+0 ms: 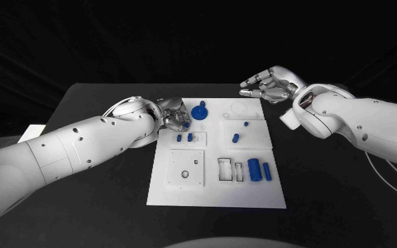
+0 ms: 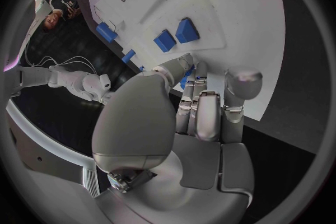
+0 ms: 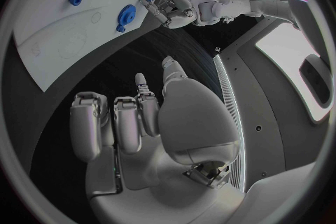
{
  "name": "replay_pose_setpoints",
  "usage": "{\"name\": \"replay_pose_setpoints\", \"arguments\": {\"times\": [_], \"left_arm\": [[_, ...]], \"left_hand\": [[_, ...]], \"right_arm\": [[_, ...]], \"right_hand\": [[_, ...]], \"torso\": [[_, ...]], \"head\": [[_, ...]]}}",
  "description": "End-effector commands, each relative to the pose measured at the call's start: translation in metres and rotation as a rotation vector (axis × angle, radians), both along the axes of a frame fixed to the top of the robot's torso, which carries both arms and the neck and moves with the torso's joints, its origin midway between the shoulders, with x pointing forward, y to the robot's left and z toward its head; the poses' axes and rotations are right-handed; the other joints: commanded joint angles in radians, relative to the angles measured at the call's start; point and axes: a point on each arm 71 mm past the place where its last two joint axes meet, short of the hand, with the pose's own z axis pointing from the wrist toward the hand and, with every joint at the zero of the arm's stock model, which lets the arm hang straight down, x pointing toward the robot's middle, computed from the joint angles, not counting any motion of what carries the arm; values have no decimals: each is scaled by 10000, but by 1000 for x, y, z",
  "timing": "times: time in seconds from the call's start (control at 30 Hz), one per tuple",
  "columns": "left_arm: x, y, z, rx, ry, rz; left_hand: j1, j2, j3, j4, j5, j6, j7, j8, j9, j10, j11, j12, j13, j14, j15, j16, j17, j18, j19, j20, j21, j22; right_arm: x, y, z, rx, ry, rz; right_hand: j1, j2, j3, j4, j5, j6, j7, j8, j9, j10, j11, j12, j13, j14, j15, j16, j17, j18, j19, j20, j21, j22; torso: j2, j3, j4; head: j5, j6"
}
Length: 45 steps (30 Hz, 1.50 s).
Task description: Assemble the parts on the task board
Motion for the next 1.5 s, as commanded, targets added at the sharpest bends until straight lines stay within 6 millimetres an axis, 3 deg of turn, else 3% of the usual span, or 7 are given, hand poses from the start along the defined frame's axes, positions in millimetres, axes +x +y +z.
{"name": "replay_pose_setpoints", "arguments": {"times": [0.03, 0.53, 0.77, 0.97, 1.17, 1.33, 1.5], "left_arm": [[-1, 0, -5, 222, 254, 17], [0, 9, -4, 166, 107, 216], [-1, 23, 1, -251, -209, 531], [0, 41, 13, -1475, -514, 1008], [3, 68, 29, -4833, -194, 2042], [-3, 84, 34, -9539, 1587, 3223], [-14, 91, 34, -12458, 2854, 3848]], "left_hand": [[-86, -9, -27, -40, -11, -82, 7, -42, -15, -79, -10, -34, -46, 318, 80, 9, -13, -55, 149, 81, -22, -7], [-89, -110, -10, -90, 11, -446, 61, -88, -151, -285, 52, -92, -79, 293, 129, -16, -118, -49, 140, 131, -36, 2], [-80, -204, -33, -134, 39, -773, 83, -83, -186, -578, 89, -127, -121, 282, 158, -27, -203, -42, 147, 168, -43, 9], [-46, -204, -19, -158, 111, -800, 130, -45, -167, -820, 154, -138, -148, 276, 204, -26, -251, -35, 148, 203, -100, -38], [7, 3, 150, -120, 130, -231, 221, 212, -78, -695, 199, 50, -110, 225, 250, -36, -260, 38, -33, 257, -539, -402], [-135, 287, 186, 88, 103, -138, 212, 269, -117, -557, 183, 417, -51, -701, 272, -1149, -2451, 422, -1010, 327, -2721, -2230], [-448, 374, -228, 306, 56, -90, 178, 357, -107, -133, 67, 951, 137, -1096, 236, -1491, -3113, 565, -1435, 348, -3510, -2855]], "right_arm": [[-1, 2, -1, 0, 48, 179], [0, -1, -3, -198, 260, 140], [1, -4, -6, -1342, 200, 200], [1, -8, -9, -2597, -20, 317], [-2, -4, -11, -4599, -689, 620], [-12, 7, -16, -6608, -1506, 1103], [-20, 18, -21, -7998, -2095, 1402]], "right_hand": [[-86, 53, -58, 10, 26, -49, 14, 42, 16, 174, 40, -27, 1480, 733, 28, -20, 1311, 174, -37, 36, -47, 100], [-67, 82, -91, -50, -24, -74, 18, 32, 12, -183, 41, -807, 1055, 643, 29, -238, 967, 270, -242, 36, -315, -351], [660, 280, 177, -476, -567, 70, -9, 73, 31, -3538, 8, -8445, -3878, 596, -35, -481, 682, 344, -391, -26, -617, -773], [1429, 179, 809, -745, -749, 398, 117, 107, 41, -3700, 201, -11062, -6802, 624, 115, -504, 638, 346, -311, 68, -600, -739], [1809, -188, 1967, -1023, -863, 798, 56, 46, 17, -2978, 206, -12396, -8987, 623, 152, -519, 594, 343, -291, 110, -616, -748], [1681, -515, 2575, -1105, -940, 1007, -6, 31, 17, -2763, 196, -12709, -9769, 619, 128, -528, 569, 346, -283, 117, -624, -751], [1531, -742, 2874, -1108, -1237, 1071, -45, 11, 12, -2828, 208, -12906, -10224, 597, 154, -592, 464, 358, -317, 147, -687, -839]], "torso": [[-4, -6, 5], [0, -10, 5], [-11, -8, 9], [-27, -6, 14], [-24, 10, 0], [-11, -6, -5], [-15, -1, 1]], "head": [[1, -3], [22, 3], [7, 17], [7, 43], [47, 124], [-134, 242], [-302, 270]]}}
